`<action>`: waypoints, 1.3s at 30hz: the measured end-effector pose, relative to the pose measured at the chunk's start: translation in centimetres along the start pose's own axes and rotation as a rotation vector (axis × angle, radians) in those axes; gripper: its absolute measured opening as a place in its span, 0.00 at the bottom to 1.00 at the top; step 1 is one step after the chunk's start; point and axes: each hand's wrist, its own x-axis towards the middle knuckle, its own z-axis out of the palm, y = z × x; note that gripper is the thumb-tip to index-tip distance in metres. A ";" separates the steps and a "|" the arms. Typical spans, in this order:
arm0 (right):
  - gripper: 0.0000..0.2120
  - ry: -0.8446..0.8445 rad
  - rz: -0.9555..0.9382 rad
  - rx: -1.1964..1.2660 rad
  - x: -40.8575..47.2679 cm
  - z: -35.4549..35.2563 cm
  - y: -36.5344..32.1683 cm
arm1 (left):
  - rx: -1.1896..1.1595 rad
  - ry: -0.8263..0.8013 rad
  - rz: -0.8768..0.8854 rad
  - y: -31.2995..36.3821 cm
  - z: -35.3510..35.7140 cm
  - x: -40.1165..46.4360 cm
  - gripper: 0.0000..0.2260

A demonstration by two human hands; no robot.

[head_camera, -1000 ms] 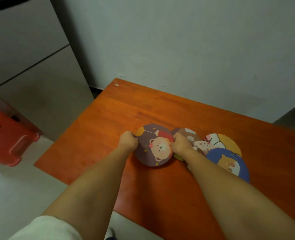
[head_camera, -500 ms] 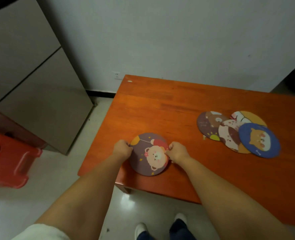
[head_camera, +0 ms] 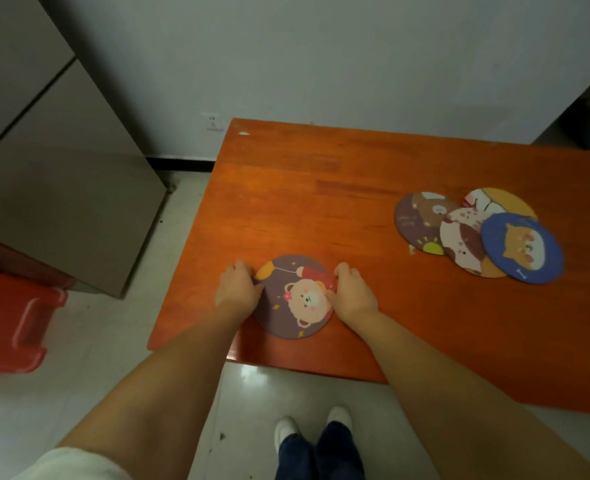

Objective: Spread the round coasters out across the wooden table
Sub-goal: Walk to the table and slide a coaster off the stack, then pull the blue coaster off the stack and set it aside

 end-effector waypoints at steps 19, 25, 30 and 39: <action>0.22 0.146 0.079 -0.107 0.0 -15.9 16.8 | -0.010 -0.063 0.240 21.2 5.1 -3.3 0.15; 0.22 0.087 0.116 -0.104 2.6 -22.9 25.8 | -0.007 -0.113 0.244 31.0 11.0 -4.7 0.18; 0.19 0.091 0.180 -0.007 4.7 -26.3 31.2 | -0.031 -0.188 0.277 38.2 15.7 -5.6 0.12; 0.27 0.029 0.319 0.079 8.6 -24.8 34.4 | 0.003 -0.265 0.134 41.9 20.3 -3.9 0.16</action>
